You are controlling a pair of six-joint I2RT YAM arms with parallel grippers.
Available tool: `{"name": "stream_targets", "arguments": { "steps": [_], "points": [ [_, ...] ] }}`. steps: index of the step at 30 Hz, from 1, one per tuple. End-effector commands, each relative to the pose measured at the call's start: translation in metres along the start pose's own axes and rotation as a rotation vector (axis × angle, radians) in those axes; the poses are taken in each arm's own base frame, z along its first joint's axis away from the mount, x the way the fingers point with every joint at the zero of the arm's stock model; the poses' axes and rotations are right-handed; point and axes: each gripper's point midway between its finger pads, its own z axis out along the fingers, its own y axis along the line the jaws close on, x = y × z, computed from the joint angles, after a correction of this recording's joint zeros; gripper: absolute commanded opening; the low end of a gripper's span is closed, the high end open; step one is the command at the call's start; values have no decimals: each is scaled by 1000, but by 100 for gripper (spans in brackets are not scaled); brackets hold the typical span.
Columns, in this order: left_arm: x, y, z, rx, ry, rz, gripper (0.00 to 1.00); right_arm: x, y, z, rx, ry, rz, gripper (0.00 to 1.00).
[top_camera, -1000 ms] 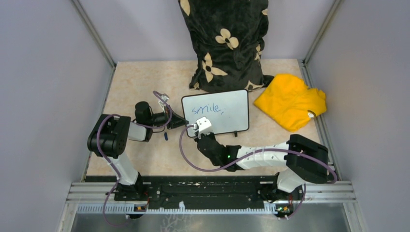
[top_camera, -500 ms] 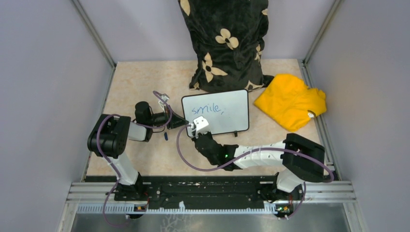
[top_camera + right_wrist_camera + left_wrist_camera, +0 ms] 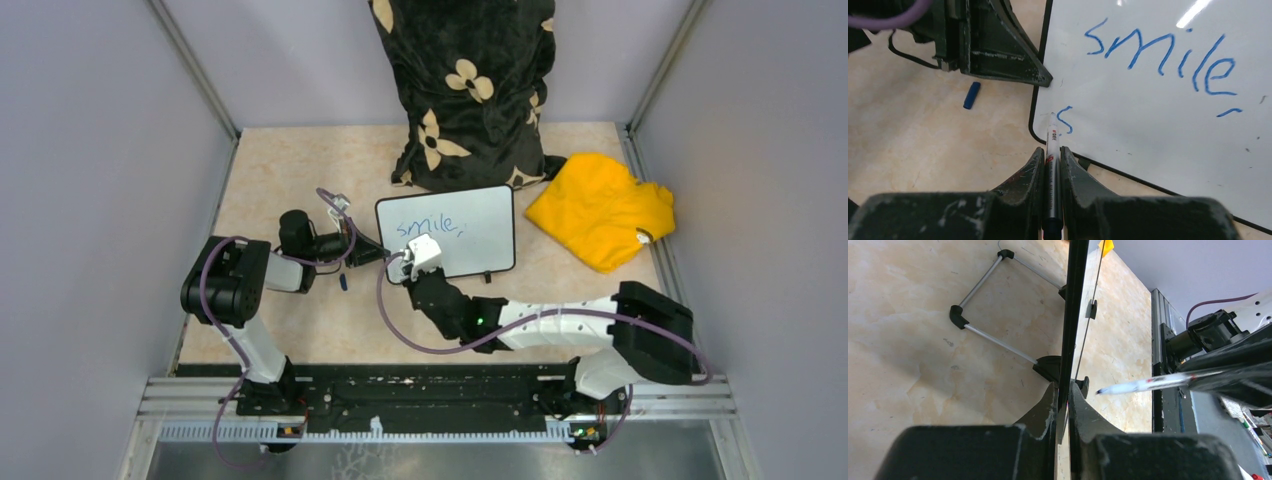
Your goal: Write a sentence on the whiteboard
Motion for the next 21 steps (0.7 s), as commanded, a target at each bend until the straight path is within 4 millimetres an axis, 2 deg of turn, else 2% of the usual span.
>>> {"name": "stream_targets", "arguments": {
  "steps": [1, 7, 21],
  "points": [
    [8, 3, 4, -5, 24, -26, 0, -46, -12, -16, 22, -116, 82, 0],
    [8, 4, 4, -6, 25, -27, 0, -50, -25, -10, 66, -122, 76, 0],
    [8, 4, 4, -5, 25, -26, 0, -37, -30, 2, 82, -93, 81, 0]
  ]
}}
